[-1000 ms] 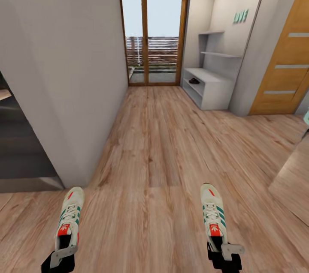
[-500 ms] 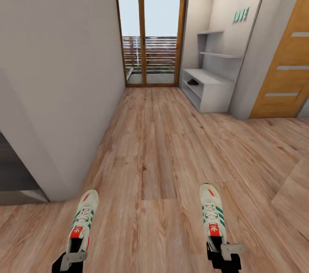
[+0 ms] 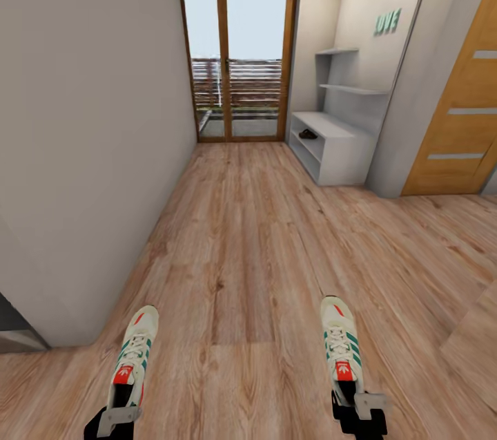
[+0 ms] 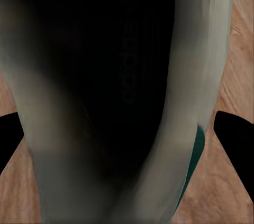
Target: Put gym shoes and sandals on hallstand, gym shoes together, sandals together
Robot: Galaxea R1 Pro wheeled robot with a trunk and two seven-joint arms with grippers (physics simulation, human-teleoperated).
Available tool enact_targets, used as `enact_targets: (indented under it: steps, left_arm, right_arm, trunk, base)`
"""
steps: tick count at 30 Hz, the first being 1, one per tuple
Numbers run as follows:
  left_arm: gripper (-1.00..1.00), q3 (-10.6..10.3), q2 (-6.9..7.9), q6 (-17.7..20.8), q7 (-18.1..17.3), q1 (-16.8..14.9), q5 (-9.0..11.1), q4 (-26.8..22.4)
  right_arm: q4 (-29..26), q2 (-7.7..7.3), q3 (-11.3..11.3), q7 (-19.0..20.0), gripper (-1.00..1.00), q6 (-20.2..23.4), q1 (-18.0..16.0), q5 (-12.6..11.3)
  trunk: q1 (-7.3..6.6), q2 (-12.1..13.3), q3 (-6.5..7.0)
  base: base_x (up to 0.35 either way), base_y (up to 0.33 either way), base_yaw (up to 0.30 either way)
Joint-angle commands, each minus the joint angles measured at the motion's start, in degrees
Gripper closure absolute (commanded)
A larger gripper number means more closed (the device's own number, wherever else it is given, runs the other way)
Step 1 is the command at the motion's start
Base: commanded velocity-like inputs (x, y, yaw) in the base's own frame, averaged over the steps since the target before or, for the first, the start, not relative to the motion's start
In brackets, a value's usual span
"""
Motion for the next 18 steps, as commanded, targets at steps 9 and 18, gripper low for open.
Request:
enact_targets:
  steps: [9,18]
  left_arm:
    - [1.00,0.6,0.00,-0.2,-0.2,0.0,-0.3,0.0]
    - [1.00,0.6,0.00,-0.2,-0.2,0.0,-0.3,0.0]
  right_arm:
    - [0.0,-0.09,0.5,-0.5,1.00,0.0,0.0,0.0]
    - [0.0,-0.10,0.5,-0.5,1.00,-0.1,0.0,0.0]
  trunk:
    - [0.02,0.0,-0.05]
    - [0.02,0.0,-0.05]
  base:
    - [0.326,-0.090,0.000]
    - [0.339,-0.005,0.000]
